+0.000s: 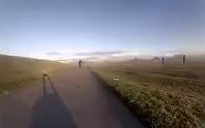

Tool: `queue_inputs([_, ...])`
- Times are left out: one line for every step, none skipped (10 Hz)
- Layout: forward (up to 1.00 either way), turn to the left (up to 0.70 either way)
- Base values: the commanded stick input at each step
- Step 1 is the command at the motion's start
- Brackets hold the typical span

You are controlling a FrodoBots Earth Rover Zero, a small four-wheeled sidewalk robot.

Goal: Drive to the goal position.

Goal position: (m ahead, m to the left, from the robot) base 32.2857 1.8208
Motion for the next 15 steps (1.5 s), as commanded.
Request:
queue_inputs([0.51, 0.00])
queue_inputs([0.66, 0.00])
queue_inputs([0.70, 0.00])
queue_inputs([0.70, 0.00])
queue_inputs([0.70, 0.00])
queue_inputs([0.70, 0.00])
queue_inputs([0.70, 0.00])
queue_inputs([0.70, 0.00])
queue_inputs([0.70, 0.00])
queue_inputs([0.70, 0.00])
queue_inputs([0.70, 0.00])
queue_inputs([0.70, 0.00])
queue_inputs([0.70, 0.00])
queue_inputs([0.70, 0.00])
queue_inputs([0.70, 0.00])
